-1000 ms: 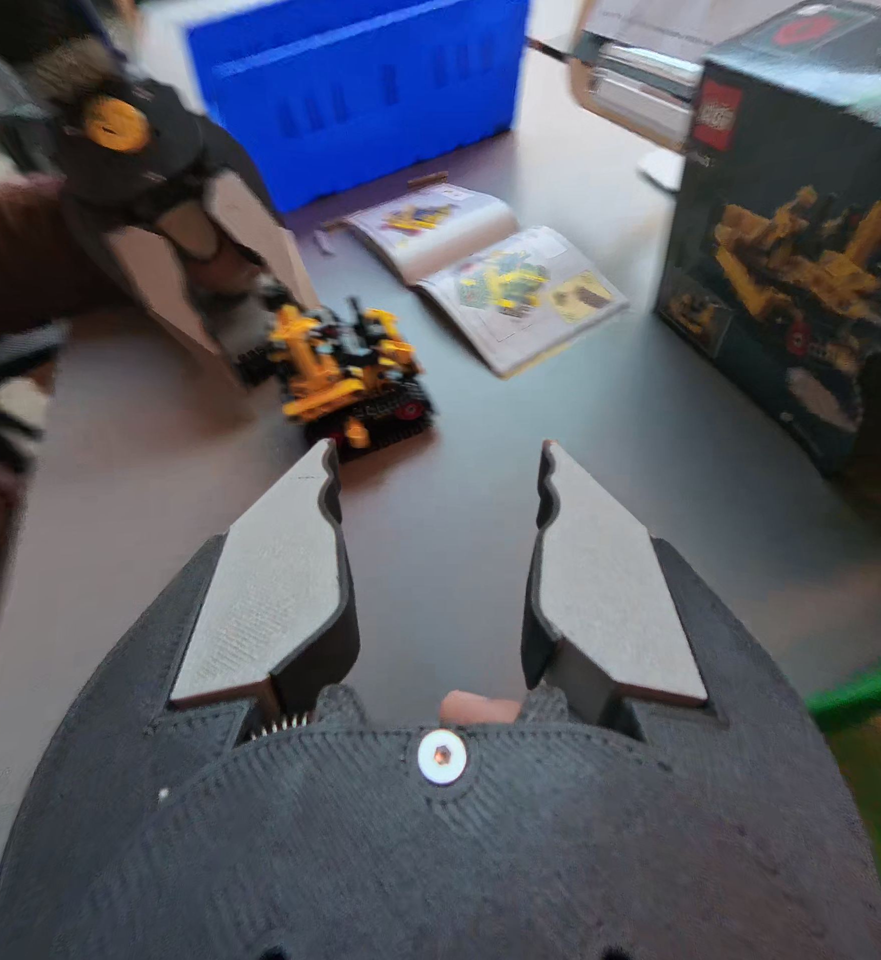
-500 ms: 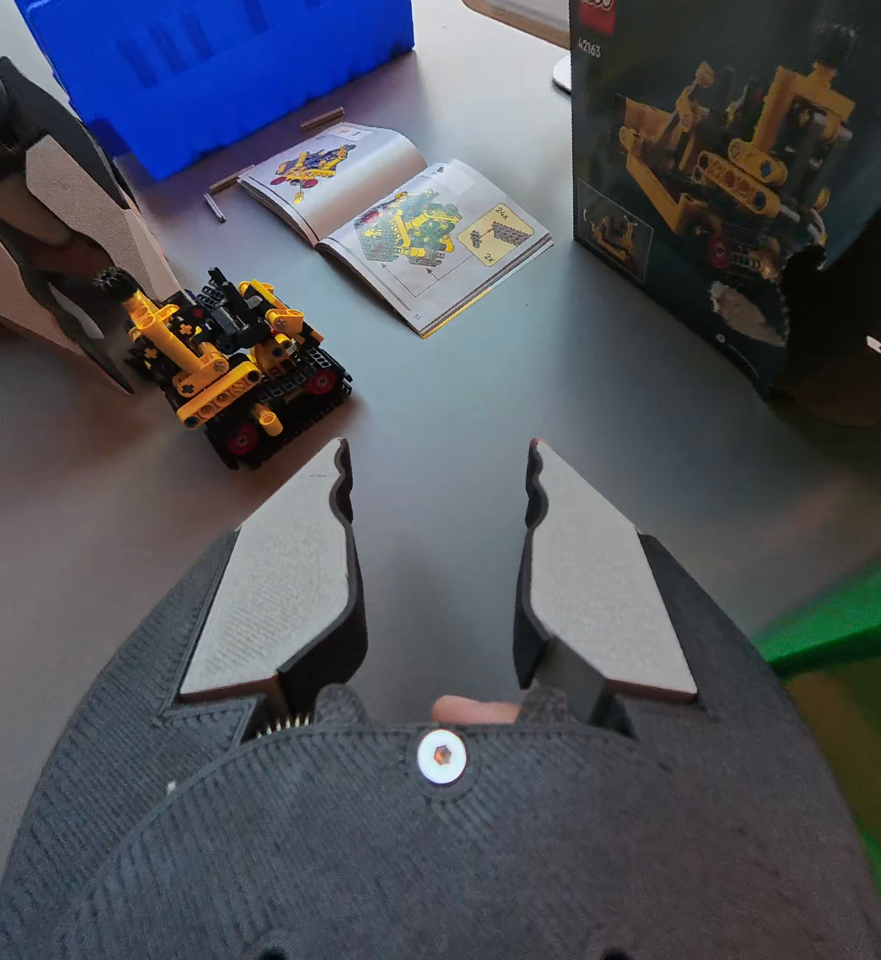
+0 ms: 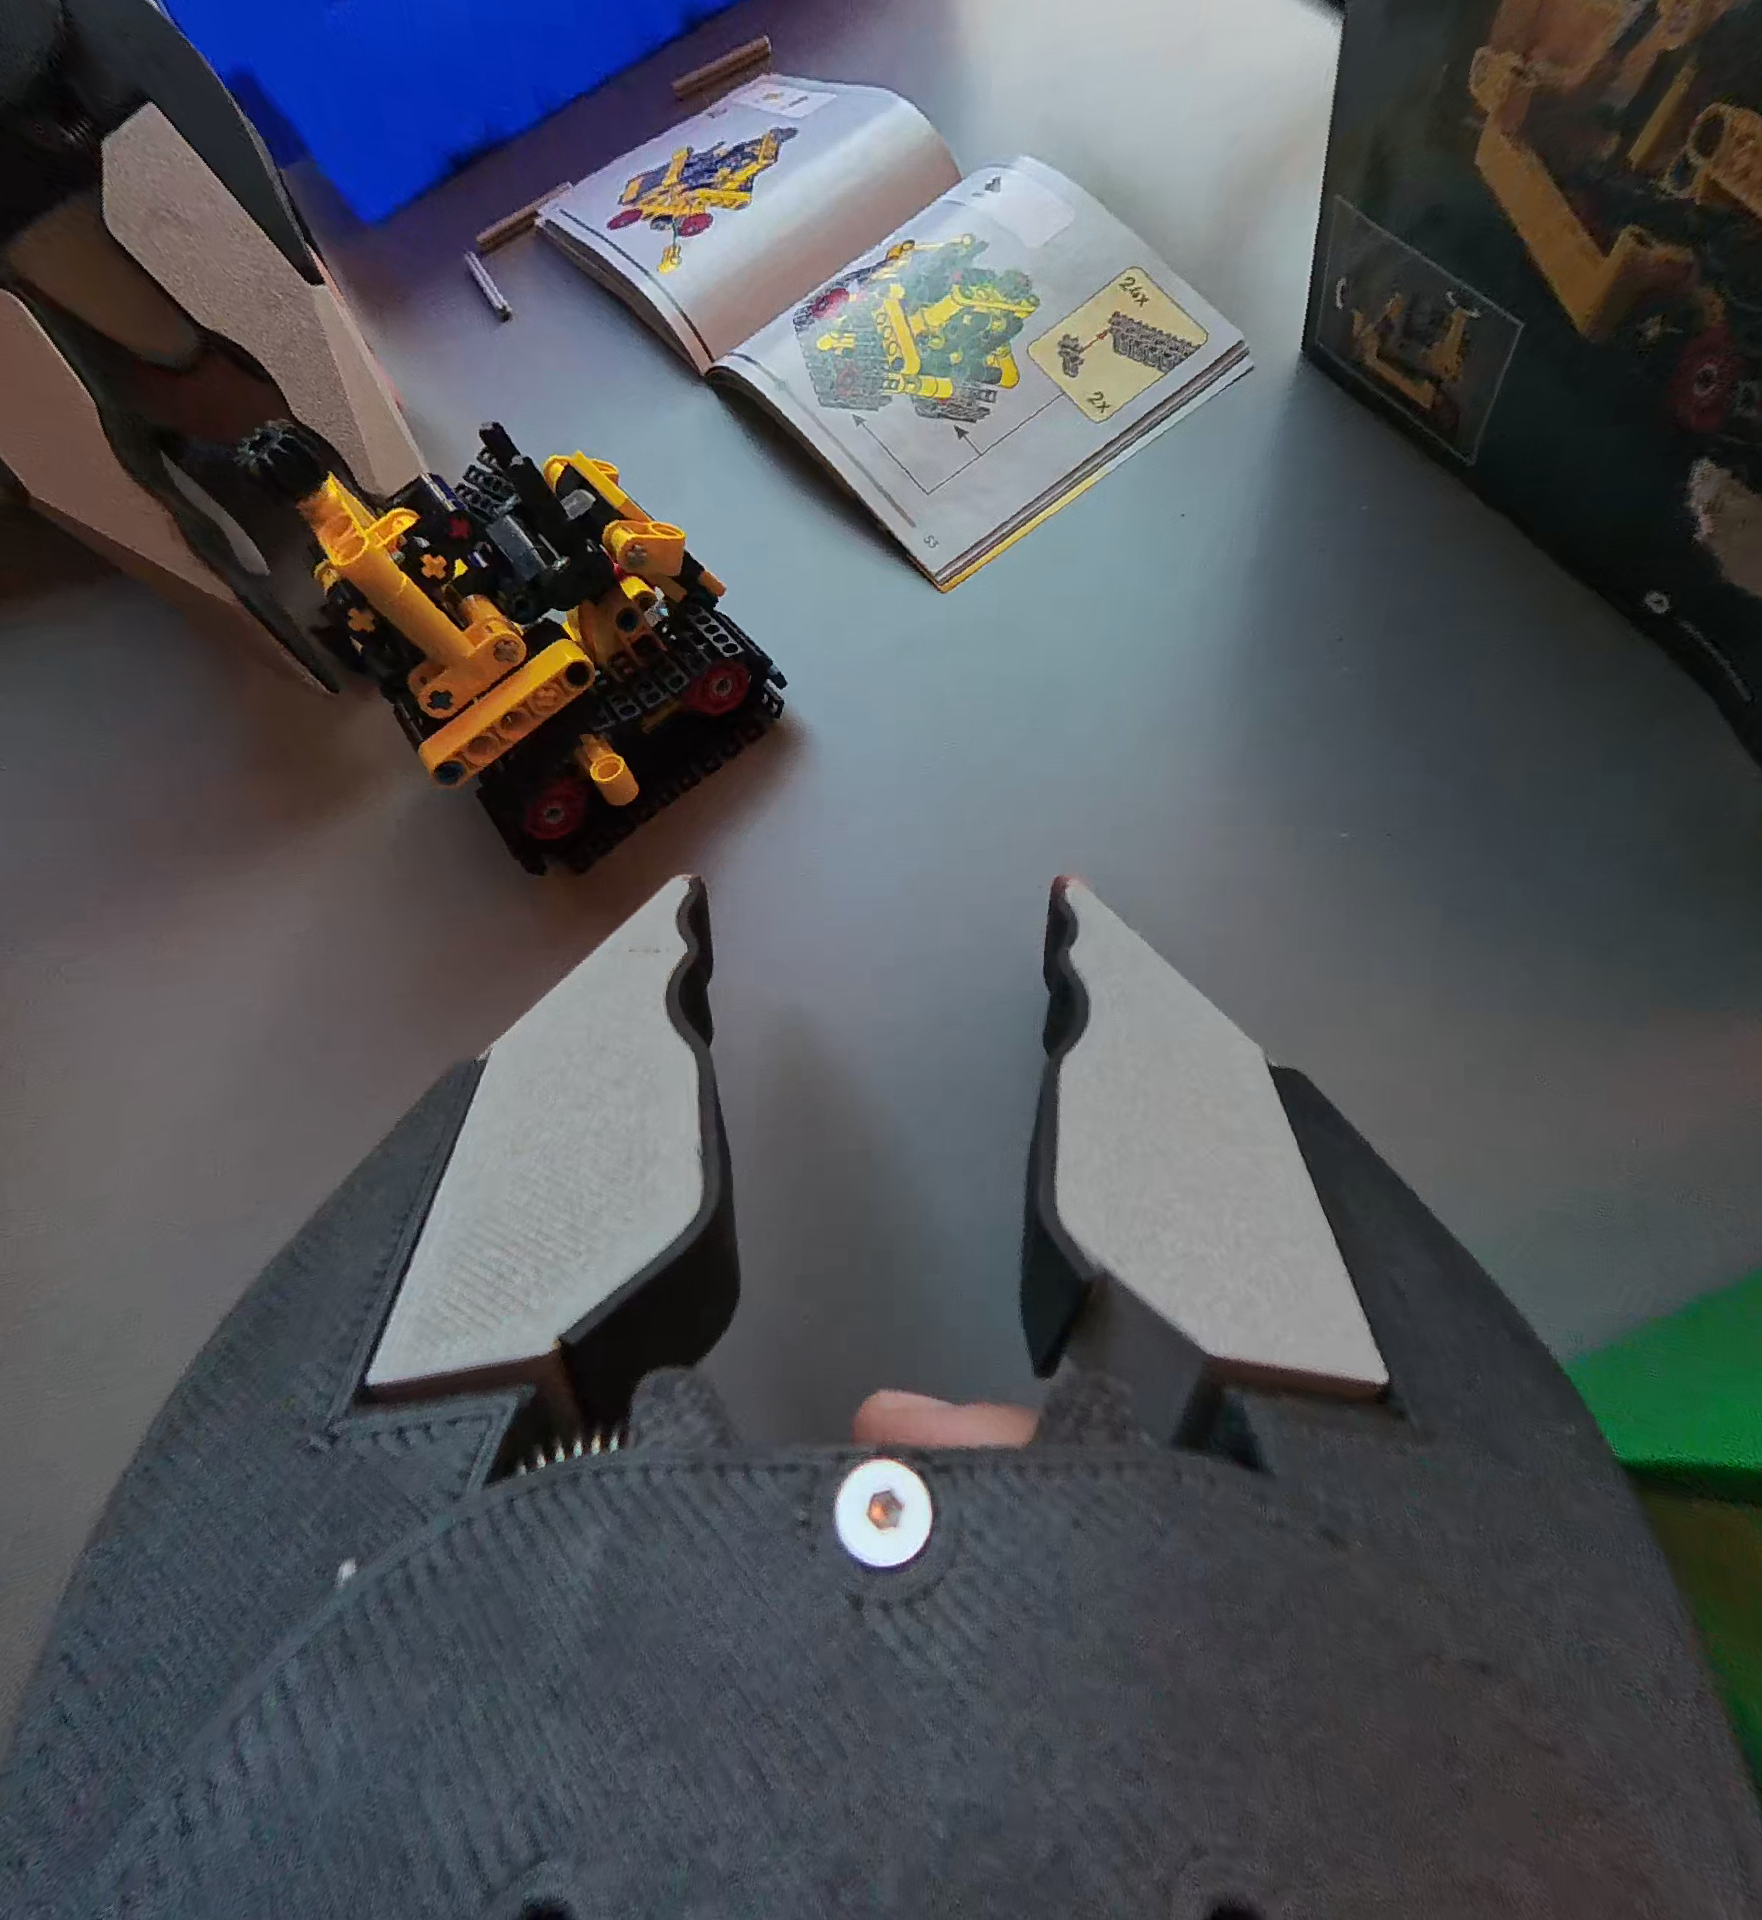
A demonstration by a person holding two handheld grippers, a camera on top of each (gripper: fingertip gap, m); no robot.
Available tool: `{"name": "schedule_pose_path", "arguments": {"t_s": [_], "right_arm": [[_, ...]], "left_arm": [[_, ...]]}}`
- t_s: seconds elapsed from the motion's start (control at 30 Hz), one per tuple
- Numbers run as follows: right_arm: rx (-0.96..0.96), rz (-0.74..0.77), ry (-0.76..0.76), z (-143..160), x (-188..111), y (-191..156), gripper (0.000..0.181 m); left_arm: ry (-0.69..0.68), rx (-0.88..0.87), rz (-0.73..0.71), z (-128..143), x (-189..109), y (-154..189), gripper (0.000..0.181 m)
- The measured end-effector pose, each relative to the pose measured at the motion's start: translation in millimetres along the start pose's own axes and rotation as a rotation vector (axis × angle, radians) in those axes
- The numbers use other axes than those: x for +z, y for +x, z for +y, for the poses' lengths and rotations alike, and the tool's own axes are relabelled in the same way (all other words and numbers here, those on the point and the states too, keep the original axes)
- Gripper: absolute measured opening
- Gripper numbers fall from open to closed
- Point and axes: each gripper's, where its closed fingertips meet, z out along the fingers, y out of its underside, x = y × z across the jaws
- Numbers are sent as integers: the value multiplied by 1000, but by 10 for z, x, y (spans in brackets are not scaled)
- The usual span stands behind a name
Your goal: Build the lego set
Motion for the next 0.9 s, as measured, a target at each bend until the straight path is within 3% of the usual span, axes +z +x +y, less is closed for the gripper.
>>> {"name": "schedule_pose_path", "arguments": {"t_s": [0.73, 0.9], "right_arm": [[-25, -7, -55, 106, 14, -65, 61], [-129, 9, -87, 163, 3, -57, 59]], "left_arm": [[-1, 18, 8, -16, 27, 4, 32], [-1, 60, 22, -38, 62, 27, 32]]}}
